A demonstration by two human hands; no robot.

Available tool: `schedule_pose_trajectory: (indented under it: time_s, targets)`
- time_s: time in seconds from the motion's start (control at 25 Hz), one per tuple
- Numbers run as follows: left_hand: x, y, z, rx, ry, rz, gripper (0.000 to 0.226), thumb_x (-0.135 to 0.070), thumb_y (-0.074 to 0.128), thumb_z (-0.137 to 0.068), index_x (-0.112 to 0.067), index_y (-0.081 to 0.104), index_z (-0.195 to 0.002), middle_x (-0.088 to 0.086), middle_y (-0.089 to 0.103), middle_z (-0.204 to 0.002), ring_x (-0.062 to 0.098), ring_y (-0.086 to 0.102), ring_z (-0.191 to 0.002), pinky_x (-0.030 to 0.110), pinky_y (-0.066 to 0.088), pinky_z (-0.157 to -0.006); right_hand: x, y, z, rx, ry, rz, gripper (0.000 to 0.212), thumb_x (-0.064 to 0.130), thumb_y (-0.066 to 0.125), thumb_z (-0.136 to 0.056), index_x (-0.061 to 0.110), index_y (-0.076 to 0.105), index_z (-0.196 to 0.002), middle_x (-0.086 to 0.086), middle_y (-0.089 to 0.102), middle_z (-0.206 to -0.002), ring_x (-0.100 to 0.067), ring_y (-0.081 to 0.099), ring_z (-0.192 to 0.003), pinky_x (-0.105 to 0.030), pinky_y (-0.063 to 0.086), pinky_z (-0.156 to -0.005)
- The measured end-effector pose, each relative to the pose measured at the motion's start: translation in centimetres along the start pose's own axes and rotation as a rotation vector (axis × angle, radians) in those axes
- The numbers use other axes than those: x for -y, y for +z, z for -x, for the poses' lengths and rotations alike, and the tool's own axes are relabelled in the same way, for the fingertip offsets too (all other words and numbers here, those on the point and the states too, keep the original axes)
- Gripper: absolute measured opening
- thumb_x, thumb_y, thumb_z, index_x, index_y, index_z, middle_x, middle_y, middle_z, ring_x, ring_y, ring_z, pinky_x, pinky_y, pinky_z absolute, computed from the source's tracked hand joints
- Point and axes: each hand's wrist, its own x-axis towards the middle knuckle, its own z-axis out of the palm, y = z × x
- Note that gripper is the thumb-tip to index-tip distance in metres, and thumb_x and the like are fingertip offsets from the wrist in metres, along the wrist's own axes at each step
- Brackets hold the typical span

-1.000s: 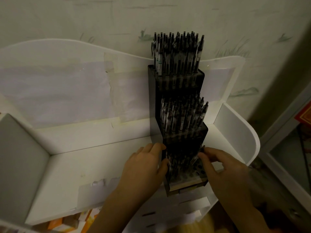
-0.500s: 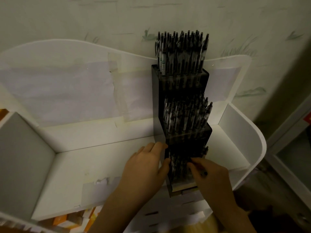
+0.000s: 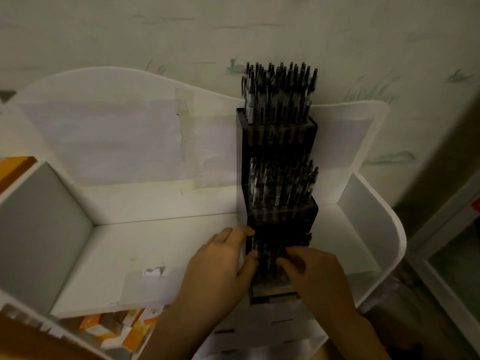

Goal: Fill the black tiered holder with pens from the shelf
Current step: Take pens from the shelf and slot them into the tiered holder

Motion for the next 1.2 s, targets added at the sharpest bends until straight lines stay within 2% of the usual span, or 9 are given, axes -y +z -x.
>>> schedule_pose_trajectory:
  time_s: [0.12, 0.24, 0.44, 0.56, 0.68, 0.76, 1.0, 1.2]
  targets:
    - [-0.9, 0.0, 1.1, -0.032, -0.026, -0.006, 0.036, -0.044, 0.047, -0.094, -0.04, 0.041, -0.129, -0.017, 0.055, -0.119, 0.002, 0.052, -0.106, 0.018, 0.047, -0.083, 0.1, -1.6, 1.0, -0.073, -0.057, 0.01, 0.042, 0.036, 0.073, -0.083, 0.021, 0.068, -0.122, 0.004, 0.071, -0.107, -0.013, 0.066, -0.092, -0.03, 0.057, -0.082]
    - [-2.3, 0.2, 2.7, -0.085, -0.069, -0.015, 0.04, -0.043, 0.048, -0.094, -0.041, 0.039, -0.133, -0.02, 0.051, -0.124, -0.002, 0.048, -0.11, 0.007, 0.036, -0.084, 0.8, -3.2, 1.9, -0.09, -0.205, 0.007, 0.047, 0.035, 0.072, -0.084, 0.02, 0.063, -0.127, 0.002, 0.067, -0.118, -0.016, 0.063, -0.105, -0.033, 0.055, -0.088]
    - [-4.1, -0.6, 6.7, -0.172, -0.141, -0.053, 0.046, -0.047, 0.046, -0.094, -0.045, 0.029, -0.138, -0.022, 0.044, -0.134, -0.001, 0.044, -0.119, 0.016, 0.043, -0.09, 2.5, -4.1, 3.0, -0.02, -0.375, -0.004, 0.055, 0.04, 0.071, -0.084, 0.023, 0.057, -0.134, 0.005, 0.06, -0.131, -0.017, 0.055, -0.12, -0.039, 0.05, -0.098]
    - [-4.4, -2.3, 9.6, -0.259, -0.203, -0.104, 0.05, -0.047, 0.046, -0.094, -0.045, 0.026, -0.14, -0.023, 0.038, -0.138, -0.002, 0.04, -0.122, 0.013, 0.039, -0.091, 4.4, -3.6, 3.7, 0.055, -0.485, 0.01, 0.058, 0.051, 0.06, -0.086, 0.03, 0.049, -0.138, 0.01, 0.053, -0.138, -0.012, 0.049, -0.126, -0.035, 0.046, -0.104]
    - [-4.2, -4.6, 12.8, -0.336, -0.281, -0.168, 0.053, -0.046, 0.047, -0.094, -0.047, 0.022, -0.141, -0.023, 0.035, -0.142, 0.0, 0.041, -0.124, 0.02, 0.042, -0.098, 7.4, -2.2, 4.6, 0.103, -0.582, -0.012, 0.057, 0.055, 0.056, -0.086, 0.036, 0.044, -0.138, 0.014, 0.051, -0.136, -0.01, 0.048, -0.125, -0.031, 0.045, -0.103]
    - [-3.8, -6.5, 14.5, -0.382, -0.335, -0.191, 0.054, -0.045, 0.049, -0.094, -0.047, 0.023, -0.141, -0.02, 0.037, -0.142, 0.005, 0.048, -0.118, 0.024, 0.046, -0.097, 9.7, -1.0, 5.0, 0.124, -0.644, -0.027, 0.057, 0.054, 0.057, -0.086, 0.035, 0.043, -0.138, 0.013, 0.053, -0.135, -0.01, 0.049, -0.123, -0.031, 0.045, -0.102]
    - [0.2, -14.5, 21.7, -0.538, -0.443, -0.298, 0.053, -0.044, 0.051, -0.092, -0.041, 0.028, -0.14, -0.017, 0.039, -0.14, 0.008, 0.052, -0.114, 0.018, 0.046, -0.086, 19.9, 4.7, 8.3, 0.213, -0.826, -0.055, 0.06, 0.06, 0.054, -0.086, 0.036, 0.042, -0.139, 0.012, 0.053, -0.138, -0.009, 0.049, -0.123, -0.023, 0.039, -0.095]
    - [5.6, -22.9, 27.3, -0.639, -0.477, -0.381, 0.053, -0.041, 0.053, -0.093, -0.039, 0.03, -0.14, -0.018, 0.041, -0.14, 0.002, 0.041, -0.123, 0.014, 0.036, -0.091, 30.9, 10.3, 12.9, 0.193, -0.929, -0.155, 0.056, 0.054, 0.058, -0.085, 0.034, 0.045, -0.136, 0.01, 0.058, -0.128, -0.012, 0.051, -0.117, -0.032, 0.047, -0.094]
